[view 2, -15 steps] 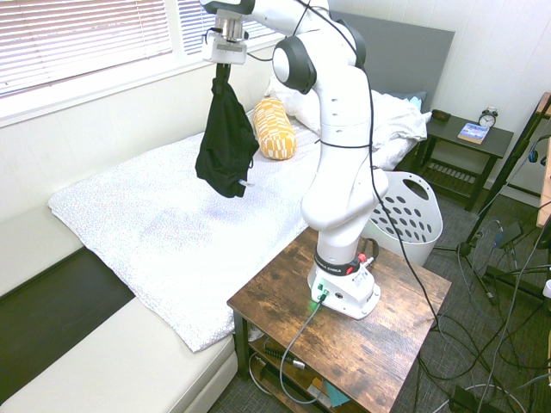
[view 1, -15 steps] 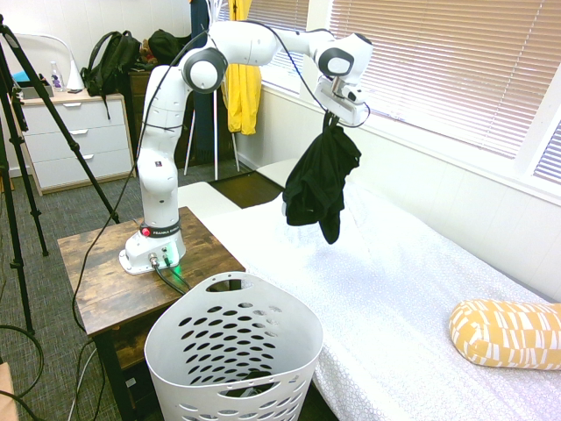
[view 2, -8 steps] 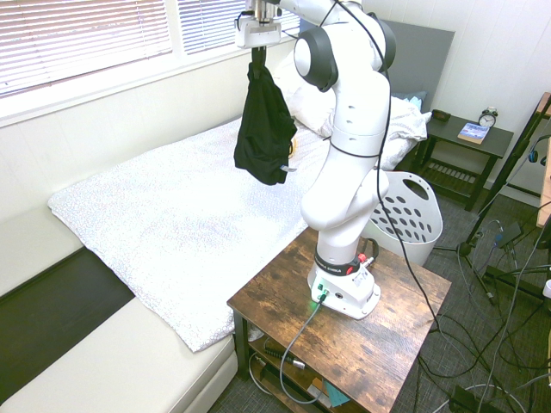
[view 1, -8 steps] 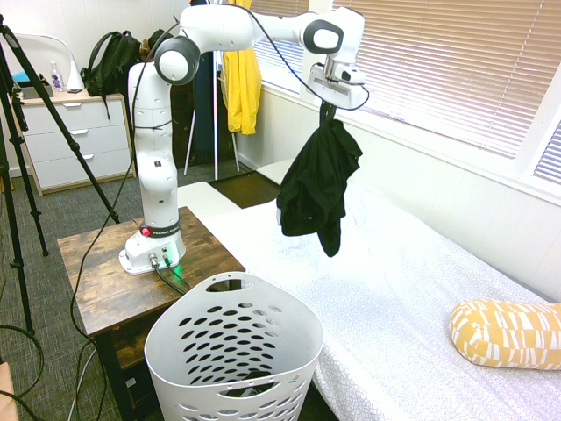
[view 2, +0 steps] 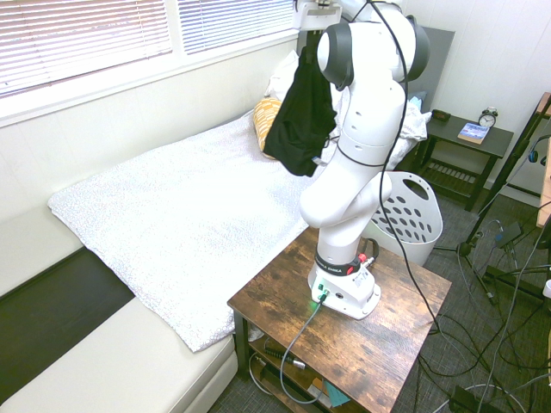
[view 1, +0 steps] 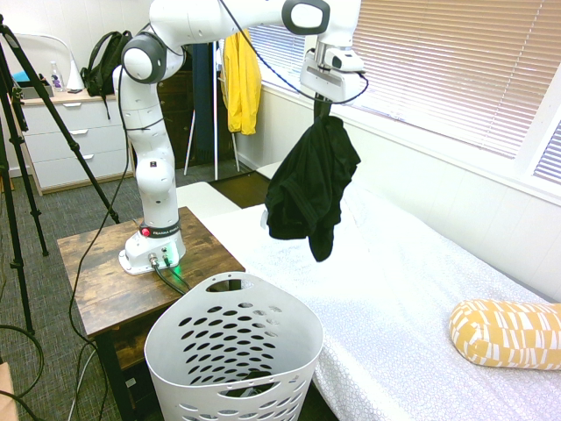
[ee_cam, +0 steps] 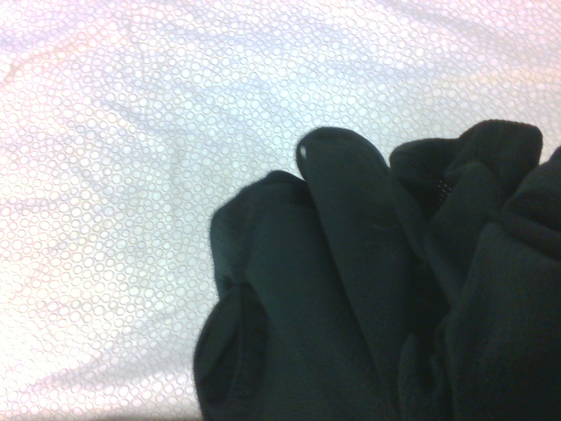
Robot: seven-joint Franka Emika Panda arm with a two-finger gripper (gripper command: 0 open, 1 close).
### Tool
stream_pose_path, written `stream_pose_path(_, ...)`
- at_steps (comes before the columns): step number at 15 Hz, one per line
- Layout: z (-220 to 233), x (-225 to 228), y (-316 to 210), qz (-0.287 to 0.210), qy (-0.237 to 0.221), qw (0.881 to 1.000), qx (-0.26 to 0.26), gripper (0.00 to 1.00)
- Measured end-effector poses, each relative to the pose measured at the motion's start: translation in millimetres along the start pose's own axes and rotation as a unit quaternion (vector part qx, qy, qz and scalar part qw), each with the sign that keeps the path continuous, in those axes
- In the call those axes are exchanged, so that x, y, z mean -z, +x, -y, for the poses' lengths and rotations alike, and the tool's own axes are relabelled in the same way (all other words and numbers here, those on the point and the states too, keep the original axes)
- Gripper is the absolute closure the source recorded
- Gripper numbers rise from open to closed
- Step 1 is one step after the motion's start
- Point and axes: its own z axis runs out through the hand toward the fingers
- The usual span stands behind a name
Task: Put my clothes in the laundry bag
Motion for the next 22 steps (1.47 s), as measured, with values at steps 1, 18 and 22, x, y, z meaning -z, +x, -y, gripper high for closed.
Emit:
stream_pose_path(1, -24.5, 6.3, -3.5, -0.004, 0.004, 1.000, -0.013, 1.00)
stream_pose_path(18, -253.9, -150.2, -73.9, 0.047, 0.035, 0.993, -0.097, 1.00)
stream_pose_path(22, -258.8, -204.1, -65.5, 0.073, 0.026, 0.992, -0.104, 0.00)
